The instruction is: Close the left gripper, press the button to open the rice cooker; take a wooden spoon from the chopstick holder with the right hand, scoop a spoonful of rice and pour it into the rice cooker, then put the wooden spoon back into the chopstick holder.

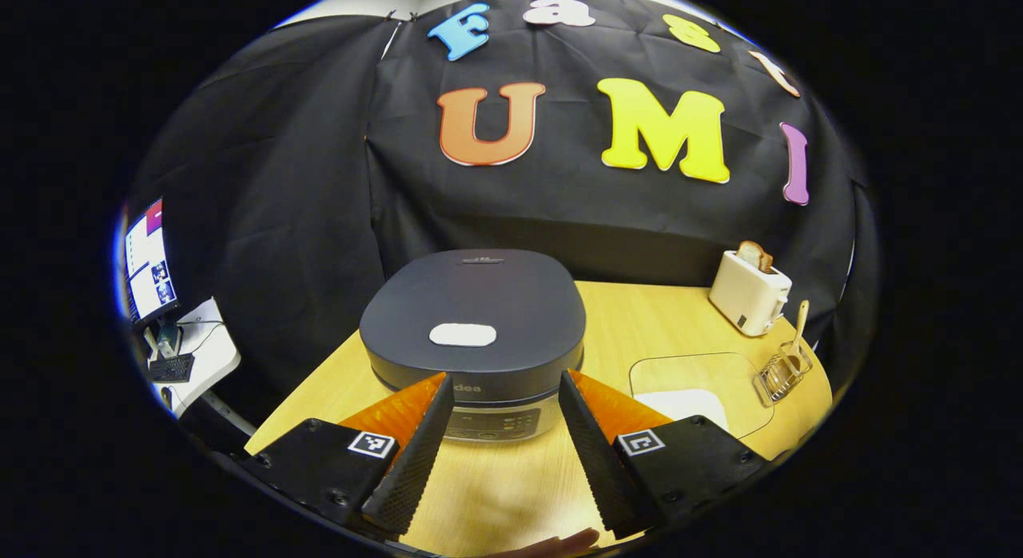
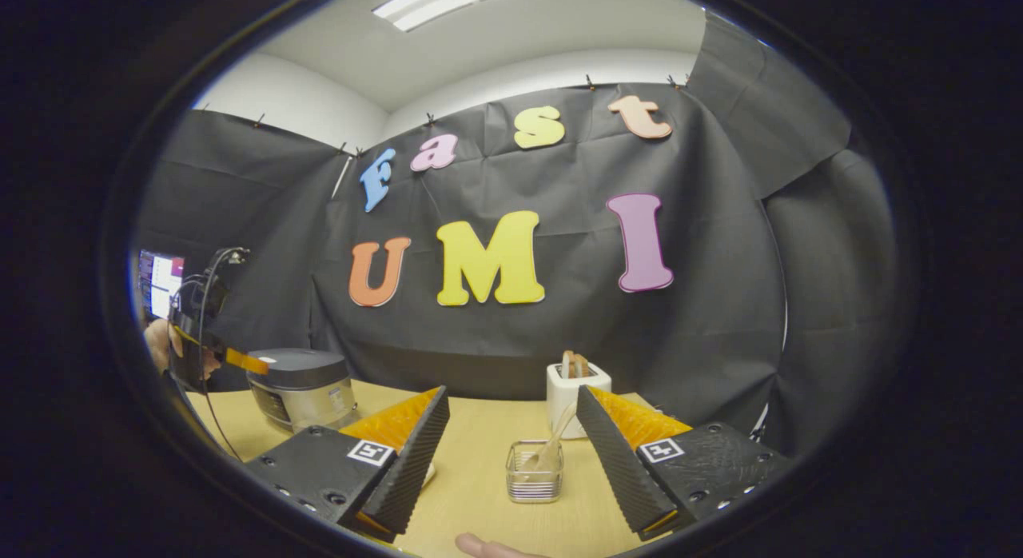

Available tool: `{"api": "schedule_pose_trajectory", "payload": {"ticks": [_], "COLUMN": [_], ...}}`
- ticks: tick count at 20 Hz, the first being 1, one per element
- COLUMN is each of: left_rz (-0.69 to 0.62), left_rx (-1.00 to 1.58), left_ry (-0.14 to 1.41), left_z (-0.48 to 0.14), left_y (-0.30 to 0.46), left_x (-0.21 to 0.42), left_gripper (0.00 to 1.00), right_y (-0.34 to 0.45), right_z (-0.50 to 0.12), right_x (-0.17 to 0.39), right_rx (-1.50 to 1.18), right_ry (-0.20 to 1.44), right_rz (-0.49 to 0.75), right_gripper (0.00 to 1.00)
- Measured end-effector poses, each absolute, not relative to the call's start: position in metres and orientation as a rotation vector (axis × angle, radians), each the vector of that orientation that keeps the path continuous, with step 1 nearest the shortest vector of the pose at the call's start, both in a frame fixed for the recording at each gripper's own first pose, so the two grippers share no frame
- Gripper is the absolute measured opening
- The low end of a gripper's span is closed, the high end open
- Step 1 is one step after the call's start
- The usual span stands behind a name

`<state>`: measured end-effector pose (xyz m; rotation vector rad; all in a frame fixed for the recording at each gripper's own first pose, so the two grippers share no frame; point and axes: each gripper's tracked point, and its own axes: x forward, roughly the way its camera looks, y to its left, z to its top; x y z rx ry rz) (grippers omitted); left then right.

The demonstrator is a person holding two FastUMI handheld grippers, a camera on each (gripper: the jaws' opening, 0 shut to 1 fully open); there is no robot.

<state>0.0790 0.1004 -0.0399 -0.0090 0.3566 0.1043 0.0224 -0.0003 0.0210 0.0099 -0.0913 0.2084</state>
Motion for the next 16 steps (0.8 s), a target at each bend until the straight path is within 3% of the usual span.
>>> {"api": "schedule_pose_trajectory", "payload": {"ticks": [8, 15, 16], "left_rz": [0.145, 0.068, 0.062], "left_rx": [0.028, 0.029, 0.039], "left_ry": [0.180, 0.117, 0.118], "left_z": [-0.027, -0.033, -0.032], "left_y": [0.071, 0.034, 0.032], "left_x": [0.029, -0.003, -0.002], "left_gripper": [0.86, 0.87, 0.87], "right_y": [0.026, 0.035, 0.036], "right_z": [0.003, -0.011, -0.016], "right_x": [0.021, 0.012, 0.011], "right_rx": [-0.015, -0.043, -0.036], "right_ry": [-0.036, -0.012, 0.000], "right_rz": [0.229, 0.202, 0.198], "right_gripper": [0.95, 0.99, 0.95]}}
